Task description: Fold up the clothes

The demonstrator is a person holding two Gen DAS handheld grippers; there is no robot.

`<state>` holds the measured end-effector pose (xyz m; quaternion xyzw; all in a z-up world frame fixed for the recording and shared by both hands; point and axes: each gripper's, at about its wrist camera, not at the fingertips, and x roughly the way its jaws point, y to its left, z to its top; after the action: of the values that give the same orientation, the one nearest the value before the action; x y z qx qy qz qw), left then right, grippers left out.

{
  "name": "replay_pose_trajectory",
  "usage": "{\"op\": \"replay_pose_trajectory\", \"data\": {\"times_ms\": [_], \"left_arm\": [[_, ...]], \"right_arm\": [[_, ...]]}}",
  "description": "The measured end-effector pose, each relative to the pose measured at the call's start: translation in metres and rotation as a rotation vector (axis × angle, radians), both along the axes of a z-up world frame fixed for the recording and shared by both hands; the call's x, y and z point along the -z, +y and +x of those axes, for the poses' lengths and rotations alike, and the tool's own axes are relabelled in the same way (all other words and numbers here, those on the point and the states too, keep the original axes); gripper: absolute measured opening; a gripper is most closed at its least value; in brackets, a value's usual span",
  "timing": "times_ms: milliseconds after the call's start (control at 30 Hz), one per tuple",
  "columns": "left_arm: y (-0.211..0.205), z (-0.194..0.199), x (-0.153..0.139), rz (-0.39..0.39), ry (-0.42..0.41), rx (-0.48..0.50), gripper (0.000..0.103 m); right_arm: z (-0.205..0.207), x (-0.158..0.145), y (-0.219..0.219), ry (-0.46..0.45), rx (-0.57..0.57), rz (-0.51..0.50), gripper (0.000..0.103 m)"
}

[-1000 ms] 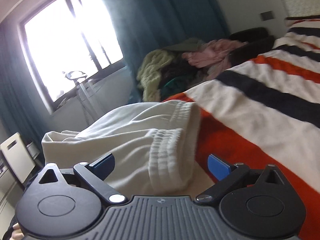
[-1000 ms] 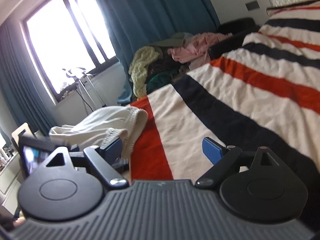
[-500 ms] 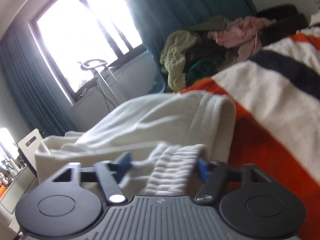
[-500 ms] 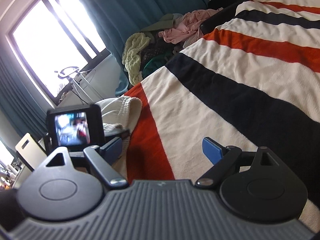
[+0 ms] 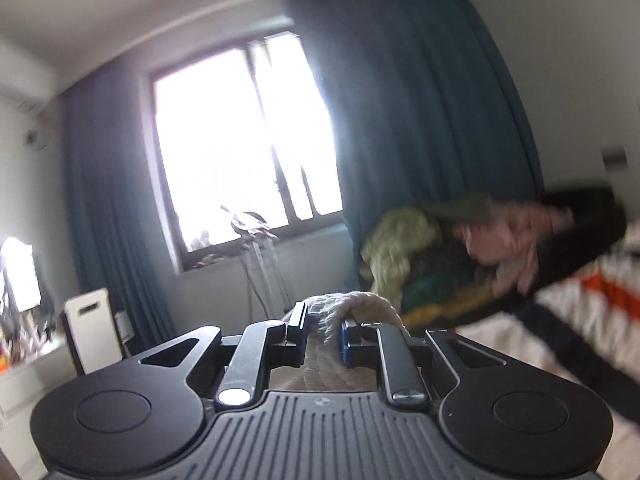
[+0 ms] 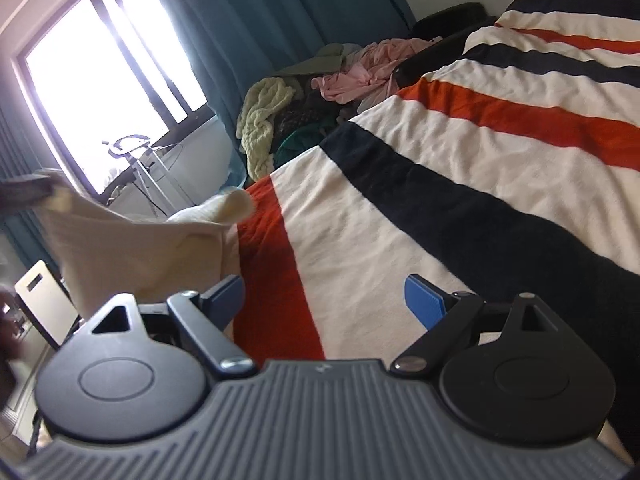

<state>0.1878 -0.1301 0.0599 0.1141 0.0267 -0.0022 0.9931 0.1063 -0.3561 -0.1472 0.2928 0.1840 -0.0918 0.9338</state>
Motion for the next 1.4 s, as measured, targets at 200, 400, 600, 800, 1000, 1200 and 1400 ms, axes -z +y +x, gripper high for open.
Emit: {"op": "replay_pose_trajectory", "data": {"times_ms": [200, 400, 600, 800, 1000, 1200, 1400], "left_arm": [[0.083, -0.100, -0.027, -0.136, -0.032, 0.015, 0.012], [0.157, -0.150, -0.004, -0.156, 0.005, 0.011, 0.009], [0.211, -0.157, 0.034, -0.306, 0.040, -0.032, 0.009], [0.263, -0.149, 0.047, -0.488, 0.096, -0.082, 0.009], [0.319, -0.142, 0.045, -0.638, 0.095, -0.132, 0.009], [0.326, -0.133, 0.048, -0.662, 0.115, -0.167, 0.009], [0.315, -0.108, 0.056, -0.646, 0.164, -0.173, 0.009]], "right_arm": [[-0.025, -0.012, 0.013, -0.006, -0.031, -0.049, 0.089], [-0.046, -0.040, 0.039, -0.066, -0.110, -0.128, 0.089], [-0.037, -0.029, 0.078, 0.001, -0.270, -0.168, 0.088], [-0.013, -0.003, 0.133, 0.092, -0.543, -0.129, 0.088], [-0.002, 0.023, 0.186, 0.122, -0.628, -0.131, 0.086], [0.017, 0.038, 0.185, 0.114, -0.496, -0.043, 0.067], [0.025, 0.031, 0.184, 0.146, -0.497, -0.066, 0.036]]}}
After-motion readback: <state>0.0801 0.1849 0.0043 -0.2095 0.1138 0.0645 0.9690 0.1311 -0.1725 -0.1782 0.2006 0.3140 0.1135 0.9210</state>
